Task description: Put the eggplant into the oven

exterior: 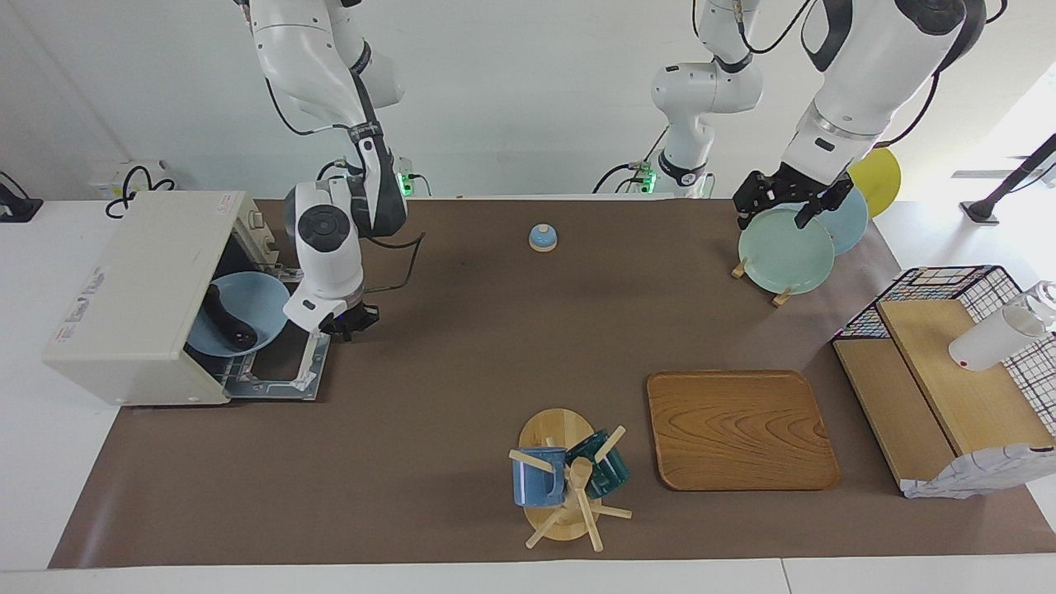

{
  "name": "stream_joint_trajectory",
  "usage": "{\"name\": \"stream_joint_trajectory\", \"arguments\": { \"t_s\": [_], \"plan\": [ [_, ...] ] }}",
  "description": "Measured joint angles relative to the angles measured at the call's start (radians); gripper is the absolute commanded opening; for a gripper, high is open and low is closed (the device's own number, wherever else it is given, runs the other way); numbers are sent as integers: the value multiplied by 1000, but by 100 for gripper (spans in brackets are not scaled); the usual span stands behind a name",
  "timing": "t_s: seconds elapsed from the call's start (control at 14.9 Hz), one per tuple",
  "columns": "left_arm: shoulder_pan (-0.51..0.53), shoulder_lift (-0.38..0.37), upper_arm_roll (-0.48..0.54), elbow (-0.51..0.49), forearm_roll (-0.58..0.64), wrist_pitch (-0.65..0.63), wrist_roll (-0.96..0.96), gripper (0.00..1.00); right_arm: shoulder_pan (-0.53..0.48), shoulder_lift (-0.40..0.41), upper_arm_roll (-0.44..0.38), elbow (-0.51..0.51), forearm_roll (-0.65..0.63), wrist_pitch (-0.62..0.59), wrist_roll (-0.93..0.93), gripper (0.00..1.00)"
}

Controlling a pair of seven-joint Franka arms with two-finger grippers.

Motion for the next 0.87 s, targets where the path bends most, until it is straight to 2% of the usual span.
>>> {"name": "stream_joint_trajectory", "arguments": {
  "t_s": [0.54, 0.67, 0.87],
  "plan": [
    [0, 0, 0, 0, 0, 0, 0, 100, 2, 4, 3, 1, -139, -22, 0, 0],
    [0, 0, 0, 0, 0, 0, 0, 100, 3, 3, 9, 35, -139, -83, -11, 0],
    [0, 0, 0, 0, 0, 0, 0, 100, 4, -21, 14, 121, -136, -236, -82, 0]
  ]
}}
